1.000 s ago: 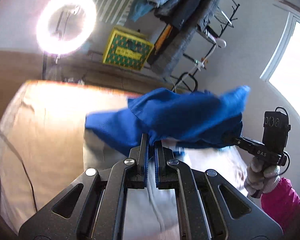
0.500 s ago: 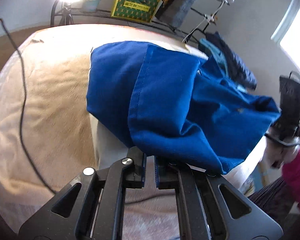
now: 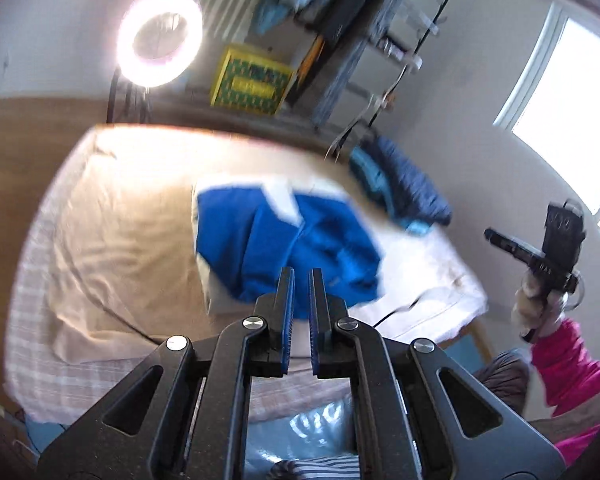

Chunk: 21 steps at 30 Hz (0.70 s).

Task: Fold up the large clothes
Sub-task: 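Lower the flipped jacket onto the bed and open both tools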

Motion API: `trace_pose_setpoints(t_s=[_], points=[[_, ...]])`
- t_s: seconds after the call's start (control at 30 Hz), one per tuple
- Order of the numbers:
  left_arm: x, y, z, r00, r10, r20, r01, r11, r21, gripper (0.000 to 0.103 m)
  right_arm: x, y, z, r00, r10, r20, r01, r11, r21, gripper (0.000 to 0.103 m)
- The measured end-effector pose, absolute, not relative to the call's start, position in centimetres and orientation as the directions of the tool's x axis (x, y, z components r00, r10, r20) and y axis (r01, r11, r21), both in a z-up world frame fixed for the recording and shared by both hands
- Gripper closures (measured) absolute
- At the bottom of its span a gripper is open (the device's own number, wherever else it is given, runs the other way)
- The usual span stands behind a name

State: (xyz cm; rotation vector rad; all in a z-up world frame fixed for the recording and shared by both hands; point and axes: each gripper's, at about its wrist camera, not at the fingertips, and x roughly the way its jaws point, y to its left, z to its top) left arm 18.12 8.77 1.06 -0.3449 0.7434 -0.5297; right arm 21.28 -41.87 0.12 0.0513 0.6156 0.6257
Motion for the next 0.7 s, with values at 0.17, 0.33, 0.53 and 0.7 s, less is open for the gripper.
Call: trace_pose_setpoints(t_s=[0.17, 0.33, 0.53, 0.7], points=[[15.3, 11.1, 9.3, 0.673, -0.569, -0.473, 0.339, 0.805, -0.487, 0.094, 18.0, -43.5, 6.9, 0.699, 0.586, -0.410, -0.560, 0.805, 0.195, 0.077], [13.1, 12.7, 16.8, 0.727, -0.570, -0.383, 0.369, 0.795, -0.482, 0.088, 16.4, -45.2, 11.9, 0.730, 0.602, -0.324, -0.572, 0.797, 0.194, 0.065], [12.5, 13.3, 20.8, 0.762, -0.562, -0.322, 0.392, 0.796, -0.461, 0.042, 16.6, -46.5, 14.7, 0.746, 0.614, -0.258, -0.568, 0.789, 0.236, 0.063], [17.0, 12.3, 14.6, 0.709, -0.584, -0.395, 0.338, 0.773, -0.537, 0.041, 19.0, -46.5, 11.5, 0.724, 0.618, -0.306, -0.528, 0.782, 0.331, 0.052]])
